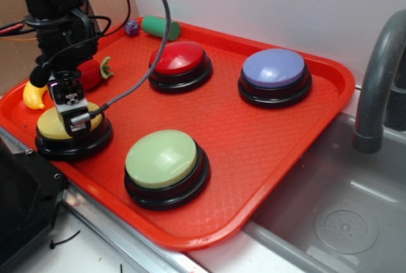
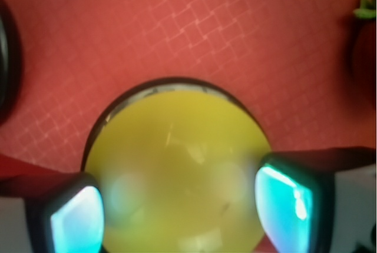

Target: Push the yellow button.

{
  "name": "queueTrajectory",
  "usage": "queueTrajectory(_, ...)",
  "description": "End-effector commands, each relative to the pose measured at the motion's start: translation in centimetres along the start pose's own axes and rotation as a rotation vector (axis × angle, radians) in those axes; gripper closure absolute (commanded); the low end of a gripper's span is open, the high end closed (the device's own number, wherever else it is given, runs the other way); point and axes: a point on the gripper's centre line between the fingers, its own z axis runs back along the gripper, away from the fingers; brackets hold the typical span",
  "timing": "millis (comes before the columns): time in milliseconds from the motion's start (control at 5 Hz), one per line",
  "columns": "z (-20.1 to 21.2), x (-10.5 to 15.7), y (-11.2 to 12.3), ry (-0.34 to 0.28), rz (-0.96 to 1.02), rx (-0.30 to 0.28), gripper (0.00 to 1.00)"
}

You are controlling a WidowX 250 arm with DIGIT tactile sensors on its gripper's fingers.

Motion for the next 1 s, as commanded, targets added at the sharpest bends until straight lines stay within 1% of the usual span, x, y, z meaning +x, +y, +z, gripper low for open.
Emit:
queueTrajectory(0,5.3,0.2,0.4,-0.021,0.065,0.023,0.00)
queueTrajectory(200,7.3,0.5,1.1,-0.023,0.110,0.053,0.00)
queueTrajectory(400,8.3,0.6,1.7,-0.020,0.130,0.053,0.00)
queueTrajectory(600,9.1,0.5,1.9,-0.043,0.151,0.047,0.00)
queueTrajectory(800,10.3,0.4,2.4,-0.070,0.171,0.018,0.00)
